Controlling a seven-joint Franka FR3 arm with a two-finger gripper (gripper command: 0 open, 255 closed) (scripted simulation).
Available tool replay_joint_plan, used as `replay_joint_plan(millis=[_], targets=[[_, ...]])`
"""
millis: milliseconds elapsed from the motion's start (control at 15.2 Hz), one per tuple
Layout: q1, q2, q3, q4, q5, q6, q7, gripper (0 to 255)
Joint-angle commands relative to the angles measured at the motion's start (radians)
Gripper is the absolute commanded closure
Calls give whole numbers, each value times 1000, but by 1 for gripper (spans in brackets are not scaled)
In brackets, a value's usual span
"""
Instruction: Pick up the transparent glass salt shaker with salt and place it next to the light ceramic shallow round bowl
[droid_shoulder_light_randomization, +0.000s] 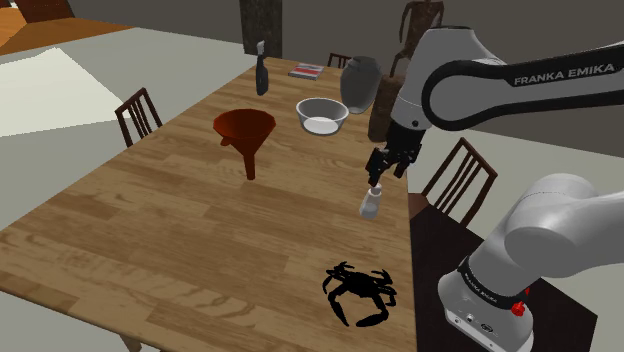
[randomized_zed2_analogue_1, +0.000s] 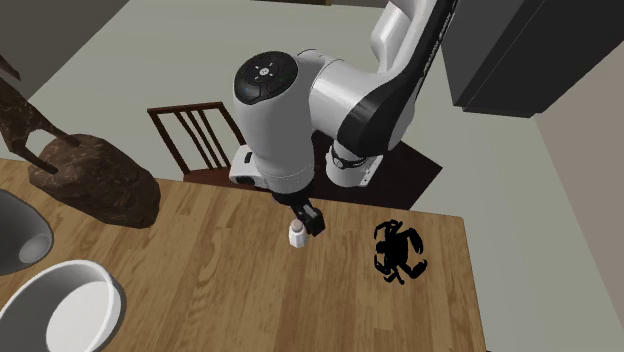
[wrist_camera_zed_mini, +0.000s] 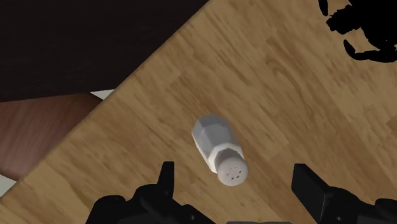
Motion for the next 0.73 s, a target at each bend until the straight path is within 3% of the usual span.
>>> replay_joint_plan(millis=[0, 396, 660], targets=[[4, 27, 10, -19, 10, 54, 4, 0], [14, 80, 23, -68, 29, 156, 0, 0], [14, 80, 23, -68, 29, 156, 0, 0]])
